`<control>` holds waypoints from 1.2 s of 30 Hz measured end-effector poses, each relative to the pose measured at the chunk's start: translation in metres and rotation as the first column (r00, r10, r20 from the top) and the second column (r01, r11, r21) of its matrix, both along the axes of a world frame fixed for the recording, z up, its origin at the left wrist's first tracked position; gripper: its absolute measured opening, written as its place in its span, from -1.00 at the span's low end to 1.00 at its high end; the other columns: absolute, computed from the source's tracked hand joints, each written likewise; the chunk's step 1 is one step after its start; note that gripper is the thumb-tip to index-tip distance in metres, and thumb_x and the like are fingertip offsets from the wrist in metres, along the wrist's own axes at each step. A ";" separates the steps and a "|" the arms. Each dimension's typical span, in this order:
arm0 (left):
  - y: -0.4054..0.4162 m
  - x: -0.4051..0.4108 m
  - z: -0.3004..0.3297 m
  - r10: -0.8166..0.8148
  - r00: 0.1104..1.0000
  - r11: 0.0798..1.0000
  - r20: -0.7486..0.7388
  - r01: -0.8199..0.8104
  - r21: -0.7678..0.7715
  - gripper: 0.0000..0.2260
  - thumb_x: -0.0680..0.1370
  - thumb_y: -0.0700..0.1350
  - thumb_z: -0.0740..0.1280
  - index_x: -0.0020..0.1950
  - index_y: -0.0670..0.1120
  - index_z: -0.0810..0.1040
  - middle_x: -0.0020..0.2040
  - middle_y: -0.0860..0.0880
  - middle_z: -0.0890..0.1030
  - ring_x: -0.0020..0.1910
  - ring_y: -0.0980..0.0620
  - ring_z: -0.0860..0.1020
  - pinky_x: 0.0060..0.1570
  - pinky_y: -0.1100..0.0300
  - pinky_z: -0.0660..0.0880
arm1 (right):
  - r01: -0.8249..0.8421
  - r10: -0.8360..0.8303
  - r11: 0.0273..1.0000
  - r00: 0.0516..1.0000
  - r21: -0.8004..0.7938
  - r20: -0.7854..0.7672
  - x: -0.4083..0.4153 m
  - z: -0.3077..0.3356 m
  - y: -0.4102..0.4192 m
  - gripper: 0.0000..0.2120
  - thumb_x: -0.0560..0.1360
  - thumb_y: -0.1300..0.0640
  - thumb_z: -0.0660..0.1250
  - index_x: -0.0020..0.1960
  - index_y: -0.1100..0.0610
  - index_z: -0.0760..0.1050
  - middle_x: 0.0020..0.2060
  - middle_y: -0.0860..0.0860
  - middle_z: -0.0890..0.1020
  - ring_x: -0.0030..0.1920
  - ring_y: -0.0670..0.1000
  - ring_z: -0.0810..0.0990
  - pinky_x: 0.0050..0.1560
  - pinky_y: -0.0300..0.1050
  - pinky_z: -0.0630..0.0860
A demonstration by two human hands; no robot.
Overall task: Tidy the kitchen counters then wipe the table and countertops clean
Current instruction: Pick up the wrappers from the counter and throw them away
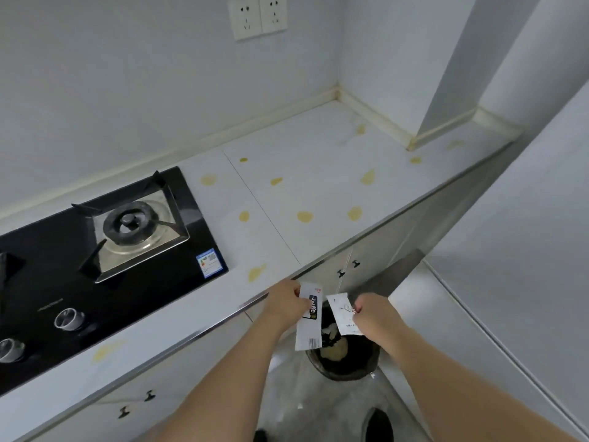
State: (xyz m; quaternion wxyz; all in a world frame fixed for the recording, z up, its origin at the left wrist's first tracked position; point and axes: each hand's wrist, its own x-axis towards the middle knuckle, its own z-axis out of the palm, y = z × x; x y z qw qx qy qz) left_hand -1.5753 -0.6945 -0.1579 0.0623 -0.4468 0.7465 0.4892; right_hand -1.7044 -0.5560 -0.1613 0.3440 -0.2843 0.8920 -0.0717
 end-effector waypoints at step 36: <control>0.060 -0.099 -0.384 0.001 0.921 0.998 0.391 -0.029 0.064 -0.84 0.60 -0.06 0.19 0.06 -0.11 0.48 -0.02 -0.07 0.57 -0.11 -0.02 0.46 -0.16 0.18 0.36 | -0.066 0.034 0.972 0.989 0.227 0.142 -0.092 -0.367 0.003 -0.80 0.54 0.15 0.27 0.15 0.17 0.45 0.10 0.08 0.56 0.12 0.15 0.57 -0.03 -0.08 0.49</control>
